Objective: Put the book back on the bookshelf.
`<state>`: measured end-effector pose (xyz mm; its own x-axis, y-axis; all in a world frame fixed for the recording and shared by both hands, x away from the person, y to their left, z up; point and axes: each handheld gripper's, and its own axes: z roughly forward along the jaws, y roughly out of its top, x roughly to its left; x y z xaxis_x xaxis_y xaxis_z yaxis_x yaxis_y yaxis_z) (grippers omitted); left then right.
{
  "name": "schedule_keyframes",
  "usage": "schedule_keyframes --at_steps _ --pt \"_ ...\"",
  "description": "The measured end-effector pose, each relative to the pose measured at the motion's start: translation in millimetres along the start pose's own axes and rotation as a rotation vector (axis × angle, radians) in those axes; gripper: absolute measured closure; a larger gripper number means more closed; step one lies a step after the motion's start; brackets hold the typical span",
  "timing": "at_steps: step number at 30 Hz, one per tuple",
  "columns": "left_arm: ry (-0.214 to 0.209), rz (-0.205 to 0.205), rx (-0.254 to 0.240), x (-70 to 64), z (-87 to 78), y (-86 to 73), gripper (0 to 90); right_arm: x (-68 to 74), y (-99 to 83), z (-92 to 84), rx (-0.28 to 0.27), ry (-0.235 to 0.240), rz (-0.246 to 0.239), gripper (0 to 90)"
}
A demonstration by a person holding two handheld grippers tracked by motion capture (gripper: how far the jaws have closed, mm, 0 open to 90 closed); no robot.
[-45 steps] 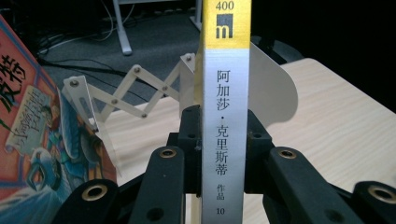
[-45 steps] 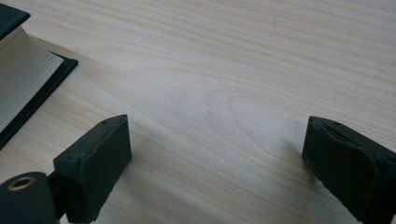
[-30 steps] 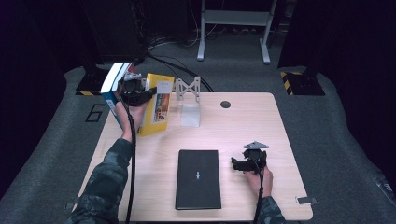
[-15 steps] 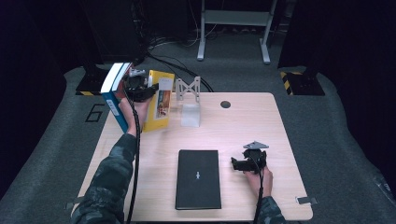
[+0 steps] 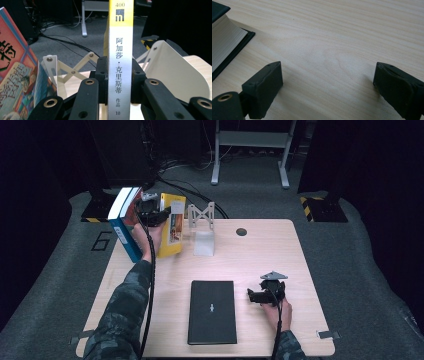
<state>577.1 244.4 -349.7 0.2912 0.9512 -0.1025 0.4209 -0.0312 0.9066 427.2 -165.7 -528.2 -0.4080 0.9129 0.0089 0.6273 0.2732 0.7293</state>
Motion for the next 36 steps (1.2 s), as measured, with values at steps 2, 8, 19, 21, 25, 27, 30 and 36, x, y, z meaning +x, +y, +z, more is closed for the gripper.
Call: schedule_keyframes --at_steps 2,8,19,21,25,27,30,36 --pt "0.011 0.005 -0.013 -1.3 3.6 -1.1 74.5 0.4 0.1 0.0 -0.001 -0.001 0.004 8.4" --pt "0.04 -0.003 -0.02 -1.7 13.7 -11.3 74.5 0.3 -0.3 -0.2 0.001 0.0 0.003 8.5" --pt "0.008 -0.004 -0.039 -1.2 2.4 -22.0 73.9 0.4 -0.3 -0.3 0.0 0.001 -0.002 8.8" --pt "0.006 0.0 -0.035 -1.2 -1.6 -23.6 73.8 0.5 -0.3 -0.4 0.0 0.001 -0.002 8.8" --pt "-0.004 0.016 -0.015 -0.5 -11.9 -26.9 73.8 0.6 -0.5 -0.5 0.0 0.001 0.0 8.8" --pt "-0.015 0.021 -0.006 0.4 -17.5 -29.0 73.9 0.5 -0.3 -0.4 0.0 0.001 -0.003 8.8" --pt "-0.019 0.005 -0.019 0.6 -22.3 -32.2 73.9 0.5 -0.3 -0.4 0.0 0.001 -0.002 8.9" --pt "-0.035 0.006 -0.004 5.0 -32.4 -37.3 73.9 0.4 -0.4 -0.4 0.0 0.001 -0.004 8.9"
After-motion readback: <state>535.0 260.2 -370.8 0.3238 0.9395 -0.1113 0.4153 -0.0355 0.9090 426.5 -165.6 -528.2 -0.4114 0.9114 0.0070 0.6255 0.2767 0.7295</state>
